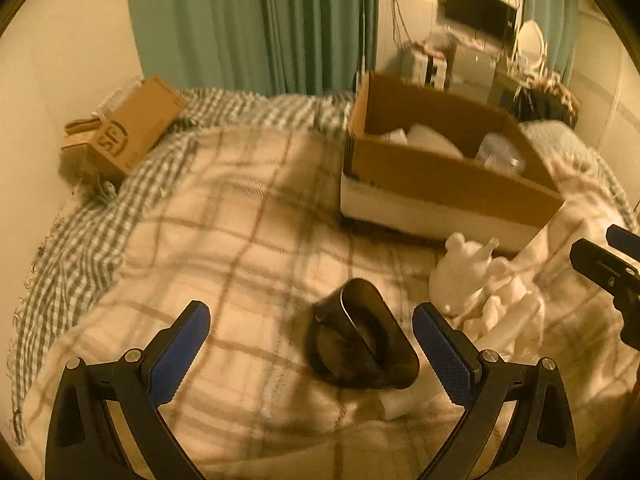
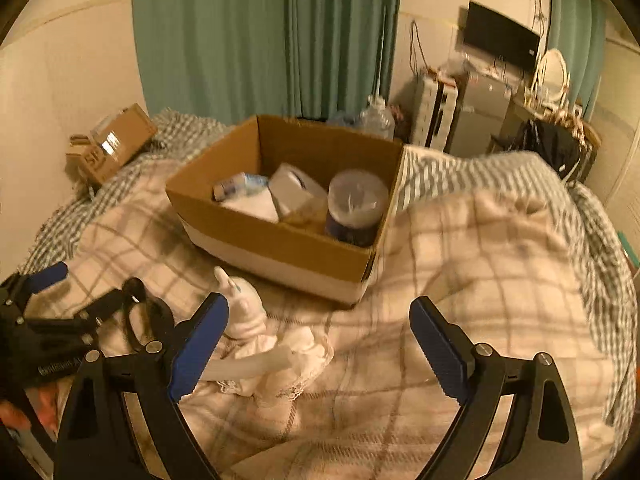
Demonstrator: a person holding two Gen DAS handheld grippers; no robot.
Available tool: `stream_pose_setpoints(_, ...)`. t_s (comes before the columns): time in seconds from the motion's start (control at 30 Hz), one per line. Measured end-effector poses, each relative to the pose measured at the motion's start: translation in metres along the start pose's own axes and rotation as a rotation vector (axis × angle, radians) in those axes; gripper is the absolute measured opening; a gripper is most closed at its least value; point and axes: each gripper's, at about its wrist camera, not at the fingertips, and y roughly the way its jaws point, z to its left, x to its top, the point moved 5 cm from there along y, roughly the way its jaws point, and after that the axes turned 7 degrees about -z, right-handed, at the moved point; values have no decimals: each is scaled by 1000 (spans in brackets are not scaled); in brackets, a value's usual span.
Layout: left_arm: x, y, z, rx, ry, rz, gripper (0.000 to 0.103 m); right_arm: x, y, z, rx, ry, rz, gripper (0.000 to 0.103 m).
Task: Organize objects
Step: 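Grasp the black cup with the left tool while the right tool grasps the white figurine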
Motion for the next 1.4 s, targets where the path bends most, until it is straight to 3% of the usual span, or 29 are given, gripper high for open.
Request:
stream_pose_setpoints(0.13,-2,14,-10,-50,6,37,102,-3,11,5,11,-2,20,92)
stream_pose_setpoints(0.17,-3,18,-13,-51,17,50,97,-4,13,6,13,-5,24,92)
stream_pose_setpoints(0.27,-13,31,-18,-55,36,101,69,-4,15,8,20,-14,29,92)
stream_pose_setpoints(0.47,-18,27,-25,-94,53,87,51,-4,15,12,14,-27,31,92)
stream_pose_setpoints(0.63,-5,10,-8,-108,-42,32,31,0,15,19,27,-45,27,92)
stream_pose_setpoints(0.9,44,-2,16,-84,-63,-70,29,10,48,48,72,-98,90,92)
stream_pose_setpoints(1.03,42,4,22,-70,-67,-69,29,3,72,61,96,-119,146,88)
stream_pose_setpoints(1.17,30,15,16,-73,-50,-33,29,-10,96,72,115,-137,208,76)
stream_pose_setpoints(1.3,25,14,14,-76,-45,-25,29,-18,103,77,137,-152,248,46)
stream_pose_setpoints(1.4,24,11,13,-72,-45,-27,29,-15,95,75,142,-147,231,41)
